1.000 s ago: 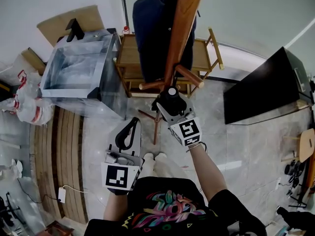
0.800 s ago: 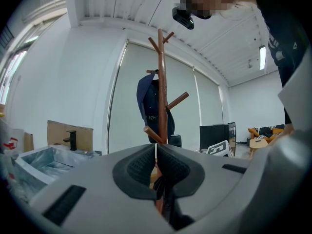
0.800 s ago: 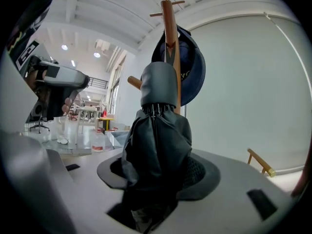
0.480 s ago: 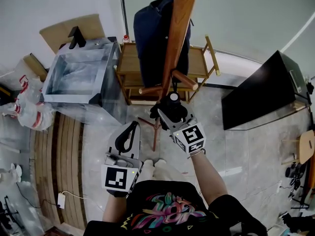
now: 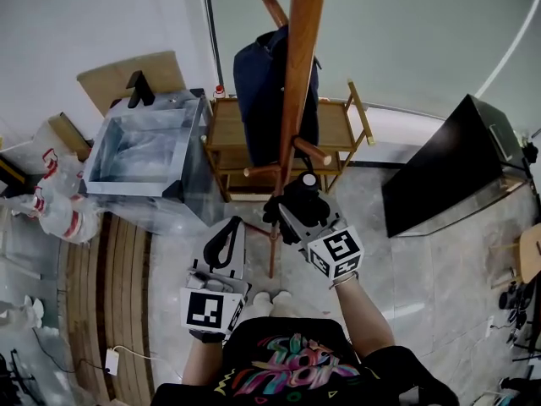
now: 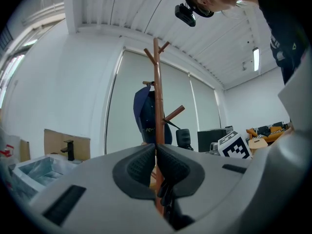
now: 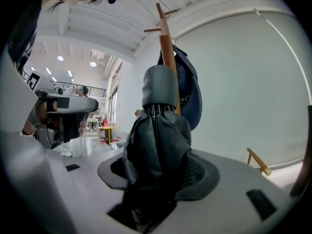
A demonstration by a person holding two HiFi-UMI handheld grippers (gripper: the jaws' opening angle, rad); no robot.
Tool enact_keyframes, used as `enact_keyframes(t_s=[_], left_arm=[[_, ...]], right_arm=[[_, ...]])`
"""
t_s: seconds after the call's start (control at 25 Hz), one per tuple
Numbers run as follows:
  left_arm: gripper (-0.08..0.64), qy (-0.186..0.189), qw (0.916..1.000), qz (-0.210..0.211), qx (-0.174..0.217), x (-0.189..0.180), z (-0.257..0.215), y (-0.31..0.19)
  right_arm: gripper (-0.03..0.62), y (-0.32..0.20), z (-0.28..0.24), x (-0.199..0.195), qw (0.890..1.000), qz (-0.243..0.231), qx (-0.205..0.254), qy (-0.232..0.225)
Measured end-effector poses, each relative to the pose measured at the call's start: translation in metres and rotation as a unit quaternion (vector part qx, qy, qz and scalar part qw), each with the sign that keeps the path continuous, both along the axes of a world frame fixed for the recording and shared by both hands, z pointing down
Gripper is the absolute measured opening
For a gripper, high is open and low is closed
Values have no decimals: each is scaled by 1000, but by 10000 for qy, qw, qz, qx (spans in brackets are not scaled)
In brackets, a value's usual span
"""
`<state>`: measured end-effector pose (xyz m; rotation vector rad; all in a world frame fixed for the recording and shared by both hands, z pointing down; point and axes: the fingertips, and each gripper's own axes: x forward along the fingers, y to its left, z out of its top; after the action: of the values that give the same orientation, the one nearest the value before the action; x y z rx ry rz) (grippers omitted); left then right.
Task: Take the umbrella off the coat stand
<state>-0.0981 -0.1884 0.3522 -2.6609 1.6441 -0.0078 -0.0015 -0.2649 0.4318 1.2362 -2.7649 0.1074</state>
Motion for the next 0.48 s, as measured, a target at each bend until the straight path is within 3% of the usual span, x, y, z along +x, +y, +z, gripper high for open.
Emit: enact_keyframes(t_s=[0.48], left_arm=[[32, -23, 9994, 159, 297, 6, -23, 2]], right_arm=[[252, 25, -50, 9, 9992, 67, 327, -212]])
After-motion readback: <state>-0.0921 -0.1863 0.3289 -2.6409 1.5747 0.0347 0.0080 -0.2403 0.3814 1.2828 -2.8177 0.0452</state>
